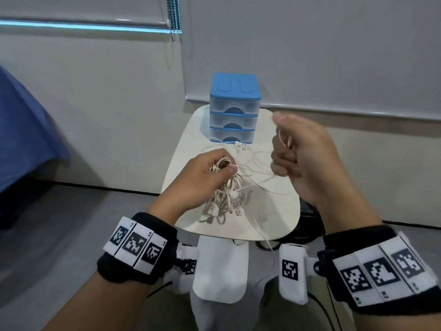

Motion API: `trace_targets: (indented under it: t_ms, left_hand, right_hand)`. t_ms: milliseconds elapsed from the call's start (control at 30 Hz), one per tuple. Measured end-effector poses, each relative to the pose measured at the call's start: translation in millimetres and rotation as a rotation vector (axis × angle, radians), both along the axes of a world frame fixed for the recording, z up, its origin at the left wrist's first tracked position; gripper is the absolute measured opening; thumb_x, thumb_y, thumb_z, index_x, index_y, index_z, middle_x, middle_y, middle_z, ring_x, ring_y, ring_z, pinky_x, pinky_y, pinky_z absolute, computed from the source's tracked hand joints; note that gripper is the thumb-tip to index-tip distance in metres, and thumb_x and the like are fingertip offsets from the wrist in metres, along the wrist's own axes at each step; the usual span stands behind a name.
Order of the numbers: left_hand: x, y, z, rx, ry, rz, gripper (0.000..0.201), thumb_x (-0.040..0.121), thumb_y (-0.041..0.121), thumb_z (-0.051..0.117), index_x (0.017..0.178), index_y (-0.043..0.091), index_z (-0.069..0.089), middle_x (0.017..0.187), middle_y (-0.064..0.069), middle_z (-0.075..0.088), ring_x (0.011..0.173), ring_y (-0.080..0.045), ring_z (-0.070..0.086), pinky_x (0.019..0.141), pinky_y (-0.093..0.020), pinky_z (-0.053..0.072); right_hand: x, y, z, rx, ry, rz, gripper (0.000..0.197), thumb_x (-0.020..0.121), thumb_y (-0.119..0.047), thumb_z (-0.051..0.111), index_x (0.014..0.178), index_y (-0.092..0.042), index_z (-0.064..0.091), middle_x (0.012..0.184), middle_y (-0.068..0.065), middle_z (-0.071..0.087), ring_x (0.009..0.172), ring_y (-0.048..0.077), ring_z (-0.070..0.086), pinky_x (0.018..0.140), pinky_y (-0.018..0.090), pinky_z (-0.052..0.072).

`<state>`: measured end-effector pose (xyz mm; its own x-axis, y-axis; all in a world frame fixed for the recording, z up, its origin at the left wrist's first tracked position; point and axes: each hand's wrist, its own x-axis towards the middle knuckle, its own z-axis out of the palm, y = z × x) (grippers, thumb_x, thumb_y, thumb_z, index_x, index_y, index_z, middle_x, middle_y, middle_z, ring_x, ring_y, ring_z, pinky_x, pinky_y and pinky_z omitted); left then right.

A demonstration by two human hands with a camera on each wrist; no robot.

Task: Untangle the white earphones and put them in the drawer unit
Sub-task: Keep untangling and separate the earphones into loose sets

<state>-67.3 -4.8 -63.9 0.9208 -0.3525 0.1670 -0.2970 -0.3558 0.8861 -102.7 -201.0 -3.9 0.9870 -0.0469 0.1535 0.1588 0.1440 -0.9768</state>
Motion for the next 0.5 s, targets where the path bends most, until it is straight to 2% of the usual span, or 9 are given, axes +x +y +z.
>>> trace_targets:
  t_ms: [33,100,167,200,233,300,400,467,500]
  left_hand:
    - [1.2,-0.1,-1.3,0.003,-0.017,0.028,0.014,0.102,0.024,0.062,0.089,0.020,0.064,0.077,0.007,0.058,0.061,-0.010,0.049,0.058,-0.021,0.040]
    - [2.2,-0.3,-3.6,-0.001,-0.051,0.067,0.014,0.101,0.025,0.061,0.089,0.021,0.063,0.077,0.010,0.059,0.065,-0.011,0.050,0.063,-0.029,0.041]
    - [2.4,-1.0,-6.1,-0.006,-0.080,0.084,0.014,0.101,0.025,0.062,0.087,0.023,0.063,0.078,0.009,0.061,0.064,-0.007,0.051,0.064,-0.029,0.041]
    - [2.4,-1.0,-7.4,-0.008,-0.088,0.090,0.014,0.101,0.024,0.062,0.087,0.023,0.064,0.078,0.009,0.061,0.061,-0.005,0.049,0.061,-0.027,0.040]
    - [2.5,-1.1,-7.9,-0.013,-0.090,0.100,0.014,0.101,0.025,0.063,0.087,0.022,0.064,0.076,0.009,0.060,0.057,-0.004,0.047,0.057,-0.023,0.038]
    - [2.9,0.0,-7.9,-0.029,-0.080,0.128,0.016,0.101,0.029,0.065,0.087,0.021,0.064,0.071,0.011,0.058,0.052,-0.004,0.044,0.047,-0.016,0.036]
    - [3.6,1.7,-7.0,-0.034,-0.083,0.127,0.016,0.101,0.027,0.066,0.087,0.020,0.064,0.071,0.012,0.061,0.050,-0.002,0.045,0.049,-0.014,0.034]
    - [3.4,2.3,-5.3,-0.039,-0.067,0.112,0.015,0.101,0.026,0.065,0.088,0.019,0.064,0.072,0.011,0.061,0.050,-0.004,0.045,0.051,-0.016,0.034]
    - [3.2,2.5,-4.3,-0.046,-0.057,0.100,0.015,0.101,0.026,0.065,0.088,0.019,0.064,0.071,0.011,0.060,0.050,-0.004,0.044,0.050,-0.016,0.033]
  right_hand:
    - [1.5,-0.7,-2.5,-0.173,0.034,-0.023,0.035,0.099,-0.030,0.064,0.073,-0.017,0.045,0.049,-0.005,0.031,0.040,0.011,0.022,0.044,0.021,0.025]
    - [3.2,-2.3,-9.4,-0.579,0.066,0.052,0.028,0.092,-0.039,0.074,0.087,-0.017,0.058,0.044,-0.016,0.042,0.038,0.005,0.030,0.041,0.020,0.026]
    - [2.5,-1.2,-17.3,-0.947,0.059,0.203,0.024,0.088,-0.043,0.077,0.090,-0.020,0.069,0.044,-0.021,0.047,0.042,0.003,0.042,0.047,0.016,0.030]
    - [1.9,1.7,-19.9,-1.033,0.033,0.233,0.021,0.090,-0.041,0.077,0.087,-0.020,0.073,0.045,-0.020,0.049,0.046,0.002,0.044,0.052,0.018,0.031]
    - [2.3,3.8,-20.9,-1.012,-0.002,0.213,0.019,0.092,-0.036,0.075,0.084,-0.020,0.075,0.048,-0.019,0.050,0.049,0.002,0.044,0.055,0.020,0.032]
    - [4.6,5.3,-19.7,-0.713,-0.073,0.142,0.018,0.095,-0.026,0.072,0.081,-0.015,0.078,0.060,-0.017,0.058,0.058,-0.001,0.048,0.061,0.020,0.037]
    - [5.3,5.5,-7.0,-0.297,-0.214,0.085,0.016,0.091,-0.019,0.067,0.082,-0.009,0.075,0.104,0.007,0.073,0.098,0.006,0.065,0.081,0.013,0.044]
    - [2.3,5.8,4.3,-0.050,-0.260,0.134,0.016,0.095,-0.012,0.058,0.082,-0.008,0.066,0.104,0.015,0.074,0.104,0.017,0.068,0.089,0.024,0.049]
    - [0.4,5.6,9.8,0.088,-0.254,0.158,0.018,0.097,-0.010,0.054,0.080,-0.010,0.061,0.091,0.013,0.073,0.093,0.022,0.070,0.088,0.032,0.052]
